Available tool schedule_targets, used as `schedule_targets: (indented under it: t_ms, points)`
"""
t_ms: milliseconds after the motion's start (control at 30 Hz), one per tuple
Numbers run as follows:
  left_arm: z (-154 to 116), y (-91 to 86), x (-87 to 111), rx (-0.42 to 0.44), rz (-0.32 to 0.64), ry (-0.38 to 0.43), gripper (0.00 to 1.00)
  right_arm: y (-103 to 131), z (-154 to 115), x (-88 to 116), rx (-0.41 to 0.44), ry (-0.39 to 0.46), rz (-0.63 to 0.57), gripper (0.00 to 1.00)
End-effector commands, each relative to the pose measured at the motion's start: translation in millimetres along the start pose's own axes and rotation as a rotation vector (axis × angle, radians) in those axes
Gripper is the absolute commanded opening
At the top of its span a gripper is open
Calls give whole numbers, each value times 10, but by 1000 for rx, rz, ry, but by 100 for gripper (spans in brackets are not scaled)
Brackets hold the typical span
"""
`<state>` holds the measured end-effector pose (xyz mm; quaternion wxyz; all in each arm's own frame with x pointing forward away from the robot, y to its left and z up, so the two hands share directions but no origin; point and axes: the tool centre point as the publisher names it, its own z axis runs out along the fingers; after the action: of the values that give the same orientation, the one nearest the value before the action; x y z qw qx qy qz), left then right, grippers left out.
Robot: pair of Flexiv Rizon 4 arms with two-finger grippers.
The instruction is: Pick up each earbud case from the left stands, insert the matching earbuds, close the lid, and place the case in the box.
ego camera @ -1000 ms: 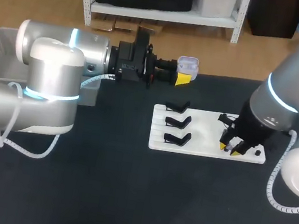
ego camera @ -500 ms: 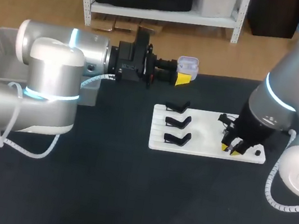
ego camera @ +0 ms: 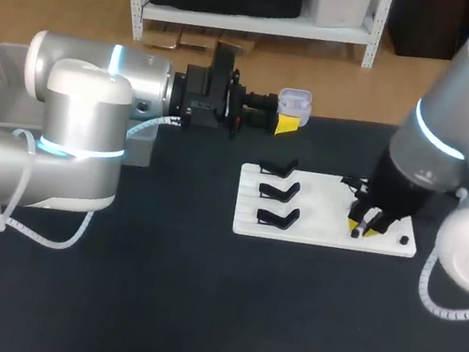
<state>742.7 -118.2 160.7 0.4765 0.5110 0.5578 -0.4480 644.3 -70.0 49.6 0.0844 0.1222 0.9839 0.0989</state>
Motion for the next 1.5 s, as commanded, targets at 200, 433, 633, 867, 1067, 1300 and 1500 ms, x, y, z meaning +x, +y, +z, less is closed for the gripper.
schedule_targets:
  t_ms: [200,433,633,867,1067,1300,1500]
  points:
    - [0,-15,19,-6,5,-8,0,358,-762,67,14,191,-235,0]
    - [0,-15,19,-6,5,-8,0,706,-1145,216,-27,252,-429,0]
    - [0,-15,19,-6,5,-8,0,937,-1379,287,-46,231,-551,0]
    - [0,-15,19,-6,5,-8,0,991,-1439,242,-41,151,-535,0]
    - [0,-15,19,-6,5,-8,0,991,-1439,242,-41,151,-535,0]
    - [0,-15,19,-6,5,-8,0,1264,-1492,52,-35,131,-641,0]
    - [0,-15,19,-6,5,-8,0,1486,-1482,-171,-16,123,-722,0]
